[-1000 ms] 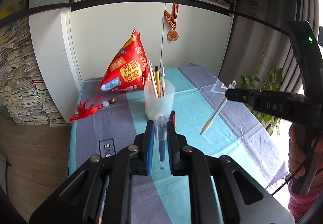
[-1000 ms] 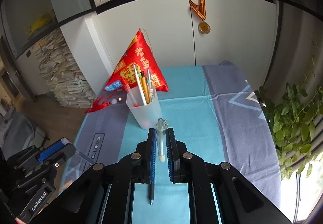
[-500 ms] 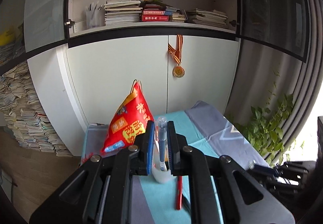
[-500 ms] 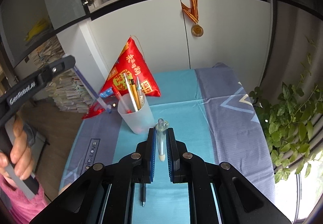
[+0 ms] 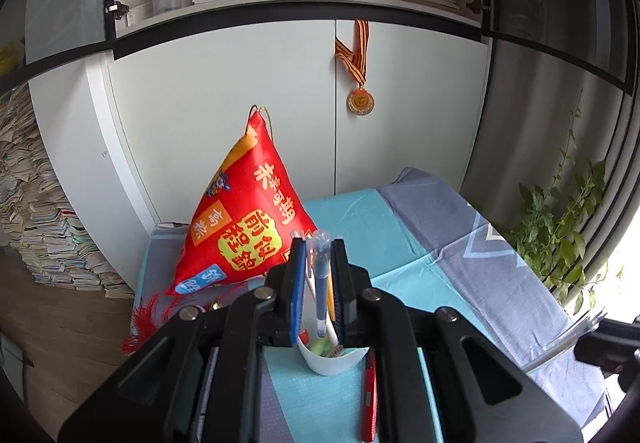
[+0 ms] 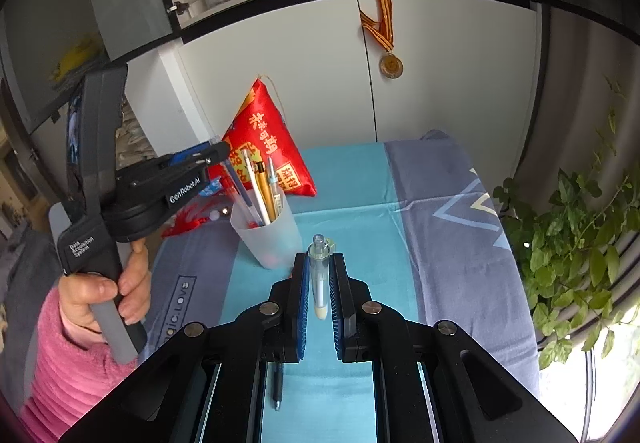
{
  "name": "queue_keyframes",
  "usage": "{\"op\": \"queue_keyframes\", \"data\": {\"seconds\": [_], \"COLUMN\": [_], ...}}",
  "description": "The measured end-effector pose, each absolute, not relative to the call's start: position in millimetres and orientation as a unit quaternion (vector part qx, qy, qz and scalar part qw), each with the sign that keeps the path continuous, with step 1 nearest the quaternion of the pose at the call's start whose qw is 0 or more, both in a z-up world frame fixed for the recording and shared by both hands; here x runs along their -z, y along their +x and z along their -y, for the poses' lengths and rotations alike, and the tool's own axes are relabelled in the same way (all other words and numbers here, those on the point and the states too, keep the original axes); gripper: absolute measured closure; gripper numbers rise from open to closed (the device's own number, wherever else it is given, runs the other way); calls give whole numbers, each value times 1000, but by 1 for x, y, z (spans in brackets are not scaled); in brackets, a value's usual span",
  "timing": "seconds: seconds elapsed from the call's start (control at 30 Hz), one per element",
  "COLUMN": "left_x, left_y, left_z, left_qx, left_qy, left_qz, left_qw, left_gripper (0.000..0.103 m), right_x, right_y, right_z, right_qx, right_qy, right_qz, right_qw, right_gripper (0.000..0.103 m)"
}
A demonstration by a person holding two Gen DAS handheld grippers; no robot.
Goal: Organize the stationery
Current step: 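Drop the blue pen into the cup with the left gripper while the right carries the pencil, then lower the clear pencil into the frosted cup and open the right gripper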
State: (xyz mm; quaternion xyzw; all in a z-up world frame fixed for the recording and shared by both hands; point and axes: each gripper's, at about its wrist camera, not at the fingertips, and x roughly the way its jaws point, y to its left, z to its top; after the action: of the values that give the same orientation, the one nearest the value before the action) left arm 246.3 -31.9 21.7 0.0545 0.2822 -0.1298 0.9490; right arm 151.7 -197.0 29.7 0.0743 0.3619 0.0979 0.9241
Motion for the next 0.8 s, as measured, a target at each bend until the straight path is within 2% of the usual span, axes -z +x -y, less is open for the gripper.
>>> {"op": "queue_keyframes", "data": {"seconds": [0.43,0.53,0.57,0.8], "left_x": [-1,-4,-4,15], "left_y": [238,218,209,181], "left_z": [27,11,5,-26], "left_qx": [120,109,104,94], "left_qy": [71,55,51,7], "left_qz": [-311,-296,-288,-292], "left_qw": [940,947,951,952], "left_gripper": [87,61,57,58], "right_x": [-30,-33,-35,-58], "right_y": [161,164,165,190], "right_z": [194,194,193,174], "right_qx": [-104,-105,-106,-120], "right_qy": [78,81,82,75], "right_qz": [-362,-360,-358,-338], "right_qw": [923,924,924,931], "right_gripper": [92,92,92,92]}}
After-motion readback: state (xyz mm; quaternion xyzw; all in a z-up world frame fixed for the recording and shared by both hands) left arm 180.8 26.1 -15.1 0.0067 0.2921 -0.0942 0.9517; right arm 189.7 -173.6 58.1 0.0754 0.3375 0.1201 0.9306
